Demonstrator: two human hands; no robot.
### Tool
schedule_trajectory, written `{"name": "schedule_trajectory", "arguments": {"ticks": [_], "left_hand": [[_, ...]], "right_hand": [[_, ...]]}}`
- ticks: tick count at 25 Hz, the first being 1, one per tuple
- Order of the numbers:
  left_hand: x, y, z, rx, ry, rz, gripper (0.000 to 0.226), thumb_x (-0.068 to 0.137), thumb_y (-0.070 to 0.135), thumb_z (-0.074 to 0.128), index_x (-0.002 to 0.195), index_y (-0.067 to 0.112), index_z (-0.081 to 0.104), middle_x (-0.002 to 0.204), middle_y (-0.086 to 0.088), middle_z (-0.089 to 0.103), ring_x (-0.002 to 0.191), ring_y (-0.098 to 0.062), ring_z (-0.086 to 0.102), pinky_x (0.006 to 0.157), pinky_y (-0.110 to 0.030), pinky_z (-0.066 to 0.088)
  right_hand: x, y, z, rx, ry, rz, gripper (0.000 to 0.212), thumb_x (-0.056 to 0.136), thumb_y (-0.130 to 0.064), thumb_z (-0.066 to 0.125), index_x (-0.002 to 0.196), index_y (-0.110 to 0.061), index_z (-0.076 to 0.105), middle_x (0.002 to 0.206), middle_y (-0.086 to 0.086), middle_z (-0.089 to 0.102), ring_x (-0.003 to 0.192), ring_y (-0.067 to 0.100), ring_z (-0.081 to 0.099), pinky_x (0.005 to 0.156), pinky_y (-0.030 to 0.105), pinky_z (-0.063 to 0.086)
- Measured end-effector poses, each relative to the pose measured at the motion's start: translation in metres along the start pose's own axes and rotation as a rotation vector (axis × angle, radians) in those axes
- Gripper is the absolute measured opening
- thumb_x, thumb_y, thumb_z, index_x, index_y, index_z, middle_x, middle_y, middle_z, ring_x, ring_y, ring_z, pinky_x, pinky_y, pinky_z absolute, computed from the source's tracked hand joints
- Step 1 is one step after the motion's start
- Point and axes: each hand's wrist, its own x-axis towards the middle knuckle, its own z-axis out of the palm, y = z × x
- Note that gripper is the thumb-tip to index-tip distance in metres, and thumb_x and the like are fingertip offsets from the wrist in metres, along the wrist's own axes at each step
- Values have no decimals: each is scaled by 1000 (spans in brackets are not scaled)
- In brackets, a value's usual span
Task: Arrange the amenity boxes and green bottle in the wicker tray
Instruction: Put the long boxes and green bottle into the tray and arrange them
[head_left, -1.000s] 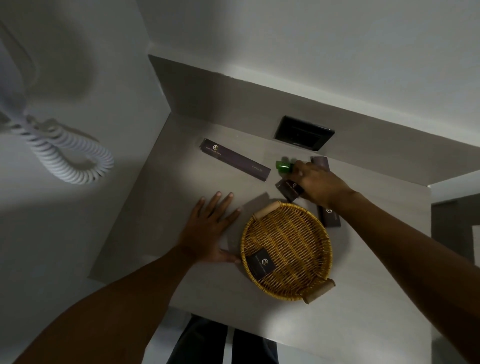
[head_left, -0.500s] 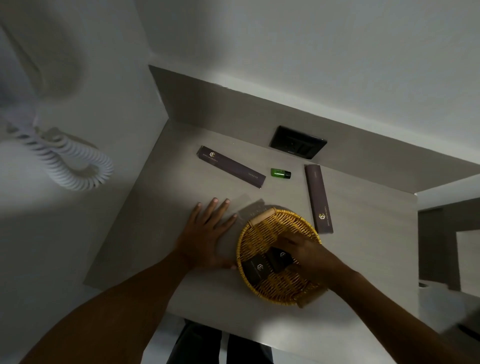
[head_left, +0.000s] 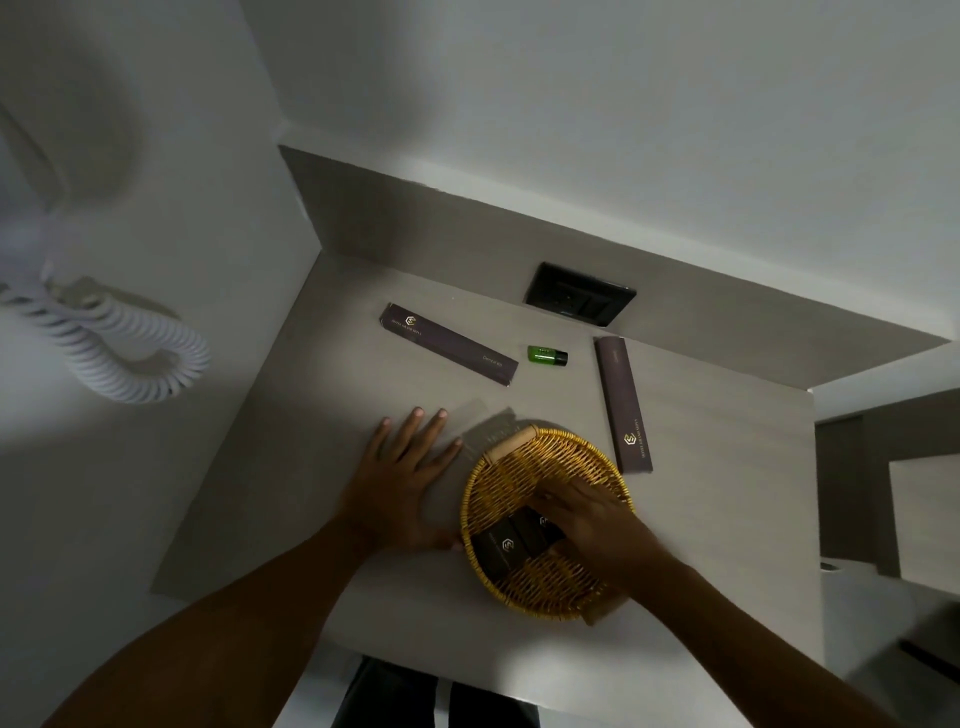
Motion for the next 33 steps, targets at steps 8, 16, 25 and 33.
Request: {"name": "schedule_trajectory", "arguments": {"ticks": [8, 16, 25, 33], "left_hand": [[0, -1, 5, -32, 1, -5, 122, 64, 103, 45, 159, 26, 36, 171, -12, 17, 157, -38, 14, 121, -63, 18], [1, -2, 3, -34, -39, -9, 122, 66, 103, 45, 160, 25, 33, 172, -13, 13, 158, -39, 11, 121, -67, 20], [1, -2, 4, -37, -37, -7, 123, 65, 103, 45, 160, 25, 34, 171, -13, 15, 157, -38, 12, 121, -63, 18], [1, -2, 4, -57, -76, -22, 124, 64, 106, 39, 159, 25, 35, 171, -13, 16, 157, -38, 14, 122, -60, 11]], "right_hand": [[0, 71, -40, 395, 480, 754, 64, 82, -50, 66, 129, -9, 49, 120, 16, 57, 102, 32, 58, 75, 36, 50], [-39, 96, -46, 461, 502, 680, 44, 75, -6, 79, 116, -5, 63, 108, 20, 62, 87, 33, 61, 73, 41, 53], [-92, 82, -60, -83, 201, 12, 54, 62, -5, 87, 112, -19, 70, 112, 5, 67, 101, 23, 63, 78, 29, 56], [-71, 56, -33, -39, 130, -41, 47, 61, -16, 88, 103, -28, 70, 111, 0, 68, 101, 24, 65, 68, 33, 57]]}}
